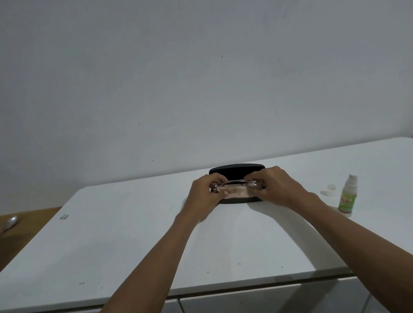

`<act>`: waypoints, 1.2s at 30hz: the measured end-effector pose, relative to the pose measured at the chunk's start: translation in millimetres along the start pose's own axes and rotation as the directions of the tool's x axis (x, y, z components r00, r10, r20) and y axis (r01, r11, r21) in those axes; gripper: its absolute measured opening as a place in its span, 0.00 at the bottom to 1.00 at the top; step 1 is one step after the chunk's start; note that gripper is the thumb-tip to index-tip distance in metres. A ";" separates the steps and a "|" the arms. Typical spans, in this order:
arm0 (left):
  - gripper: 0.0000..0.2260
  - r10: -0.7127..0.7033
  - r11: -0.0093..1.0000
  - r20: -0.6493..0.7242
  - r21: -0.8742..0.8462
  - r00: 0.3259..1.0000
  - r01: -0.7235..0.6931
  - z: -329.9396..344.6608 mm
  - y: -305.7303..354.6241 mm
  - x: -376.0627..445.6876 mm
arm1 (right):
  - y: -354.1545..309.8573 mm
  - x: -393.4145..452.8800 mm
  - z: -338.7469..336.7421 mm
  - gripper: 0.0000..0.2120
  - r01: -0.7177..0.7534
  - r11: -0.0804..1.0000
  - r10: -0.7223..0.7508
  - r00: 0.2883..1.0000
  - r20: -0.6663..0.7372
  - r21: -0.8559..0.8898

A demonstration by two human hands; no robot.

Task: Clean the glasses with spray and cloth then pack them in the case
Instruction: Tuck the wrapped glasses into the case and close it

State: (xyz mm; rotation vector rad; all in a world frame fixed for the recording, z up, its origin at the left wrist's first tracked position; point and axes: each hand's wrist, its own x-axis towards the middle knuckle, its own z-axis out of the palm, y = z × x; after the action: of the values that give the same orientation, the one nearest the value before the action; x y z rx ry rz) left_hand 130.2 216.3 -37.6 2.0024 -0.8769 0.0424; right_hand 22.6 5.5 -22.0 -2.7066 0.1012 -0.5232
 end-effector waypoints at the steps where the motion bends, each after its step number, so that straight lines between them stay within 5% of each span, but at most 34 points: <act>1: 0.13 0.006 1.000 -0.005 0.017 1.000 -0.006 1.4 -1.0 0.1 | -1.3 -0.6 0.5 0.12 0.011 1.000 -0.011 1.000 -0.001 -0.014; 10: 0.13 0.068 0.985 0.019 0.158 0.998 -0.070 0.1 -7.1 -4.7 | -5.2 -2.6 7.7 0.20 -0.040 0.996 0.035 0.997 -0.062 -0.083; 20: 0.15 0.234 0.909 0.048 0.343 0.971 -0.236 1.8 -15.0 -13.5 | -12.3 -9.2 11.5 0.16 -0.100 0.983 0.088 0.992 -0.086 -0.151; 24: 0.14 0.133 0.981 -0.047 0.146 0.990 -0.124 -2.6 -15.7 -17.1 | -15.0 -15.7 10.3 0.20 -0.136 0.979 0.120 0.987 -0.107 -0.150; 29: 0.07 0.037 0.999 -0.122 0.023 0.992 -0.034 -4.4 -17.1 -16.9 | -9.0 -25.9 15.4 0.06 -0.126 0.986 0.098 0.969 -0.225 -0.112; 36: 0.08 0.239 0.925 -0.050 0.316 0.970 -0.212 -6.5 -15.0 -20.7 | -6.2 -33.4 14.9 0.09 -0.058 0.984 0.027 0.983 -0.180 -0.168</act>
State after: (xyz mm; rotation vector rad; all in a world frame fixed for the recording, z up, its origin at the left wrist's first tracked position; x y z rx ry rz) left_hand 125.7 237.8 -52.3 2.1560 -1.0943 0.4201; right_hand -2.8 21.2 -43.9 -2.8122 0.2628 -0.7754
